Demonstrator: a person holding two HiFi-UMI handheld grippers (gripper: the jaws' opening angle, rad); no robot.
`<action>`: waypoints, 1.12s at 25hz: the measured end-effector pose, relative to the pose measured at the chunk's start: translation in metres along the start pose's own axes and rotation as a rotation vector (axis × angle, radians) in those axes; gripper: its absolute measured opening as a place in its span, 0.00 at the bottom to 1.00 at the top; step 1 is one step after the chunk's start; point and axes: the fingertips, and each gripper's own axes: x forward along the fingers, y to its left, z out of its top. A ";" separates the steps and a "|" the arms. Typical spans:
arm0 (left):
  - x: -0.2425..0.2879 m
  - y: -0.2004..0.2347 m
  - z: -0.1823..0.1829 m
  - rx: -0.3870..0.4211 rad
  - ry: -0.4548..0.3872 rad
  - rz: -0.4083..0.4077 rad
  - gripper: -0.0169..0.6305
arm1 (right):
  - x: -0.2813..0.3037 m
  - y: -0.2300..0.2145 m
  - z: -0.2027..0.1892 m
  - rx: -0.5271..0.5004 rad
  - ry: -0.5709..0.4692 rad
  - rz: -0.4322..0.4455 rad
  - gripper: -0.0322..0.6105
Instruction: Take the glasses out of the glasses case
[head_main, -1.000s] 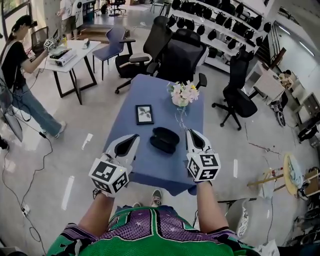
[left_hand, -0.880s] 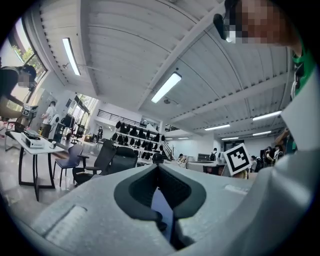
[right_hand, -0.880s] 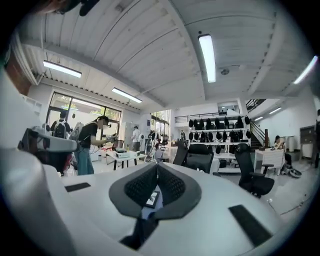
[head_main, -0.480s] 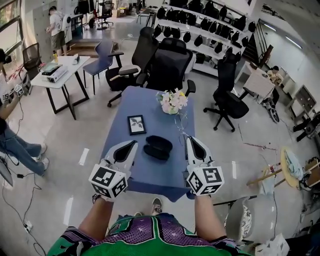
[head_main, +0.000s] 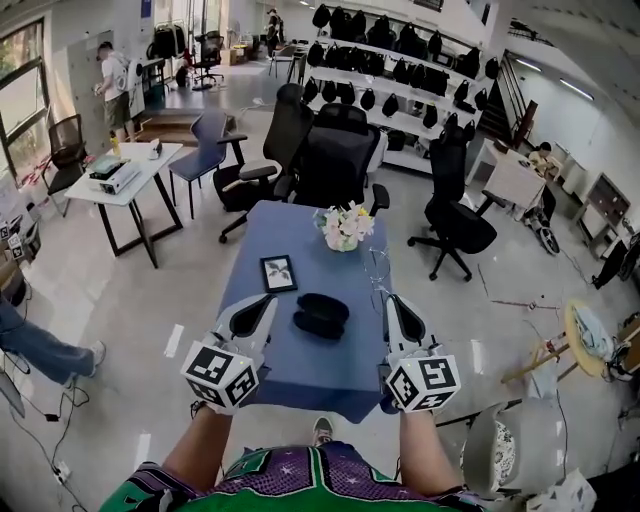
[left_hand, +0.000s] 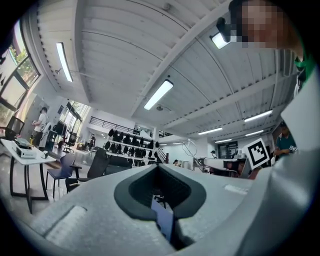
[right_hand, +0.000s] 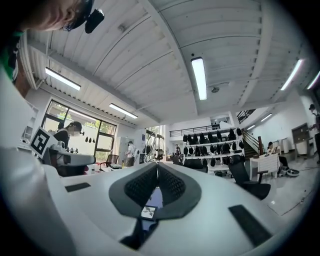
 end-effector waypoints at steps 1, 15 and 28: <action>-0.002 0.001 0.001 -0.001 -0.002 0.003 0.05 | -0.001 0.000 0.002 -0.001 -0.004 -0.003 0.06; -0.025 -0.001 0.000 -0.028 -0.007 -0.004 0.05 | -0.017 0.013 0.011 -0.003 -0.019 -0.026 0.06; -0.023 0.001 -0.010 -0.040 0.000 -0.008 0.05 | -0.022 0.015 0.000 -0.001 -0.018 -0.056 0.06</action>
